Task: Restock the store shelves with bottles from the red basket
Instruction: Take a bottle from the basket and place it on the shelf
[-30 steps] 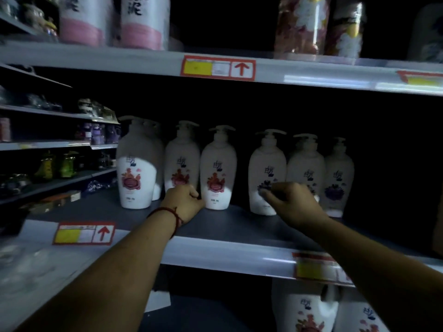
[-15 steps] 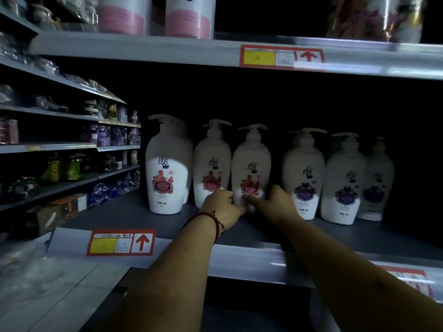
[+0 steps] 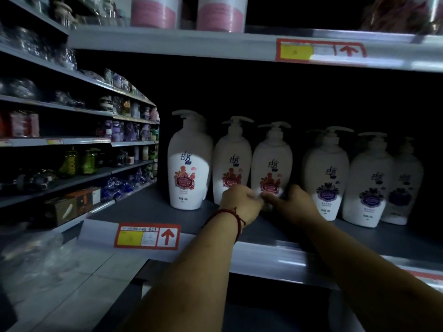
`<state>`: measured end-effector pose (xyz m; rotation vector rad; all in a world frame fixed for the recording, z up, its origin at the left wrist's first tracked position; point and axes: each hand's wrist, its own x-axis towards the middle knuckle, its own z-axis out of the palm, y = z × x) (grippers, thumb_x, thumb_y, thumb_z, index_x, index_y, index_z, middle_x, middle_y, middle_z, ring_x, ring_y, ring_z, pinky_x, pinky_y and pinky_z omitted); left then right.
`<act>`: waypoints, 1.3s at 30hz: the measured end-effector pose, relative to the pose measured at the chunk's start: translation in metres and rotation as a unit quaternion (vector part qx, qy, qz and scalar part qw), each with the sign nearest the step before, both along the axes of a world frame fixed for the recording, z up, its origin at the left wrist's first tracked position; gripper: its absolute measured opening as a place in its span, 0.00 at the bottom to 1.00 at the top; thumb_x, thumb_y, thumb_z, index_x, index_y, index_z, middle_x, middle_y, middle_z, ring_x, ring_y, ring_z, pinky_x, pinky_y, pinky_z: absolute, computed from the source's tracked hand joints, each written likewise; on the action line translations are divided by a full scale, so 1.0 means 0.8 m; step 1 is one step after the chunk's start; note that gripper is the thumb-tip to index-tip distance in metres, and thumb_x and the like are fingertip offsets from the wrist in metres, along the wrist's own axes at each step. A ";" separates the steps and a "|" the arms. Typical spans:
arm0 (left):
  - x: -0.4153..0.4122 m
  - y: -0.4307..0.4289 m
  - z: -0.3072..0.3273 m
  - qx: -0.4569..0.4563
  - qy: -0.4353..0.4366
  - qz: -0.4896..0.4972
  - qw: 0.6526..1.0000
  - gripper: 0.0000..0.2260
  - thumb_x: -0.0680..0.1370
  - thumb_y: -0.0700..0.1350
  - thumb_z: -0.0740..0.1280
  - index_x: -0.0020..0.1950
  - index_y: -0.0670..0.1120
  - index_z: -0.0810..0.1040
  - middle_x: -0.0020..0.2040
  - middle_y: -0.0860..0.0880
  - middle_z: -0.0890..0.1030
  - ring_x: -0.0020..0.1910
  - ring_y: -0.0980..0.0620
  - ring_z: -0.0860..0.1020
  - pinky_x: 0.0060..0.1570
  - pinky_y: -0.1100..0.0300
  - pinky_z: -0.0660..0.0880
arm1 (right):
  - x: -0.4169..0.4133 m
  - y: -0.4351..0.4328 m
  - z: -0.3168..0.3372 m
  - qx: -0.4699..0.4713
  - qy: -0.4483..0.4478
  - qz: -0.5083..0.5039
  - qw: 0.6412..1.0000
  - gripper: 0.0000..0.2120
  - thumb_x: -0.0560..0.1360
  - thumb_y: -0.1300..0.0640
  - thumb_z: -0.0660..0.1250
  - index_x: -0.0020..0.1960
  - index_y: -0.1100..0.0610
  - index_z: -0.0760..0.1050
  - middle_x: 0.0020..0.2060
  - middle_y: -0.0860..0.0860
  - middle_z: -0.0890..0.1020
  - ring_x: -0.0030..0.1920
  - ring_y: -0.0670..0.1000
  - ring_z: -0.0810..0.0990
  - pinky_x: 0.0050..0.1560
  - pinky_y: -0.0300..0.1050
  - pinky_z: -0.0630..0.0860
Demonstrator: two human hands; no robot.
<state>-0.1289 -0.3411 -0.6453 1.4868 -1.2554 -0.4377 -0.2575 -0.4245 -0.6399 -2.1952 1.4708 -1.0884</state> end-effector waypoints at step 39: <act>0.144 0.121 0.000 0.009 -0.226 0.254 0.941 0.13 0.83 0.53 0.57 0.60 0.46 0.71 0.54 0.43 0.78 0.50 0.44 0.78 0.39 0.53 0.71 | 0.185 0.100 -0.009 -0.024 0.061 0.162 0.985 0.42 0.62 0.23 0.56 0.57 0.57 0.74 0.44 0.52 0.83 0.43 0.51 0.83 0.48 0.53 0.81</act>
